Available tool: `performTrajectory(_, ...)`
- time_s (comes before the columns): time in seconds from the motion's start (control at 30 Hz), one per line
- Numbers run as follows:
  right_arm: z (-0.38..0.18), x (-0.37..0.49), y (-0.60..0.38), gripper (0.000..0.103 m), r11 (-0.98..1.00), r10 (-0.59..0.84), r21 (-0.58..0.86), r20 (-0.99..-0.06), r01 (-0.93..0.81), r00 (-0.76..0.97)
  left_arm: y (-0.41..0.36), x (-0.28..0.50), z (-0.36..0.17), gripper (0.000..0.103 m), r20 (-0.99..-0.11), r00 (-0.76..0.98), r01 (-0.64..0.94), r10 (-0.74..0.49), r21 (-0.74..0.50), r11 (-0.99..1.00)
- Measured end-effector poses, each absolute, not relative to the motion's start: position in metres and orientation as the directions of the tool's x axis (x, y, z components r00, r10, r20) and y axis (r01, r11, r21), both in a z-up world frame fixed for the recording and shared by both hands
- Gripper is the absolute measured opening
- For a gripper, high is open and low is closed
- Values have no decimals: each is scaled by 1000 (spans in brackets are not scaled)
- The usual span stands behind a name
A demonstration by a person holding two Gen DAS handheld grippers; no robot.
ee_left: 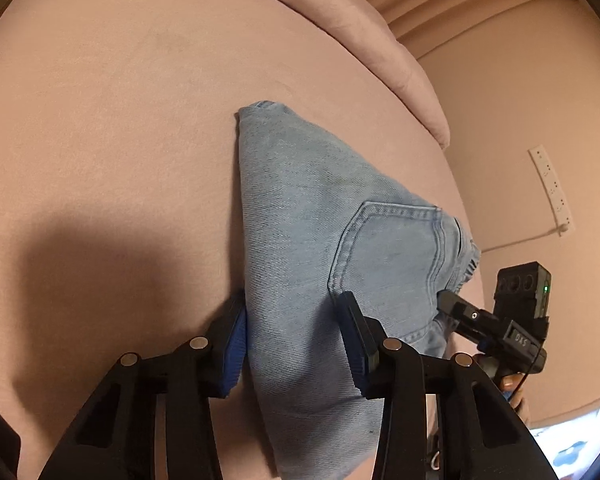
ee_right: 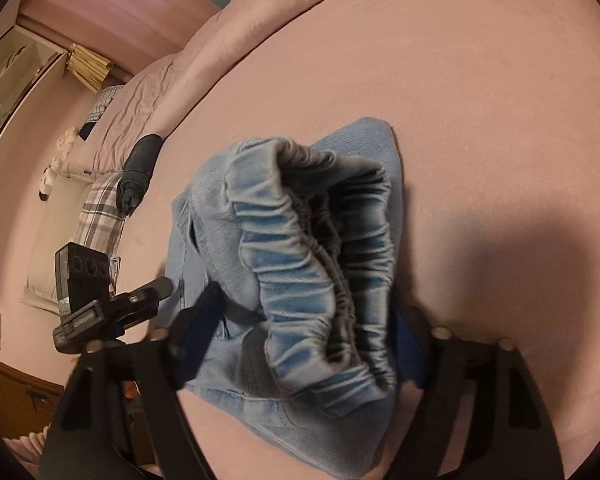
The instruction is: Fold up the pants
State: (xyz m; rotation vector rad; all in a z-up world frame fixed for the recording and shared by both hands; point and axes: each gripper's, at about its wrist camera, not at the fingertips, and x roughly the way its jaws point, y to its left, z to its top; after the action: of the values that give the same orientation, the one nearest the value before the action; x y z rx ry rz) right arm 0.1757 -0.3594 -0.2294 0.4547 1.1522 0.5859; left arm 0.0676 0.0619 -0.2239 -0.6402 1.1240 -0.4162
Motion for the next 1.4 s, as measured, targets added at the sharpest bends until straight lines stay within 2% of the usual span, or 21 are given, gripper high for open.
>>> performTrajectory(0.1,-228,174,-356,59,776,631,594,-716,-213,299,57,70,-223,36,-713,386,-4,-585,-636,772)
performTrajectory(0.23,-216,168,-347,48,801,598,540,-727,-257,337,57,68,-219,21,-710,399,22,-580,-625,780)
performTrajectory(0.47,-200,161,-336,40,839,543,452,-740,-305,396,45,64,-203,14,-745,431,83,-509,-529,845)
performTrajectory(0.93,-176,148,-324,38,825,559,426,-711,-372,427,34,63,-171,13,-754,511,120,-414,-414,902)
performTrajectory(1.4,-141,172,-285,38,800,580,369,-676,-472,454,60,84,-140,13,-718,600,100,-352,-369,924)
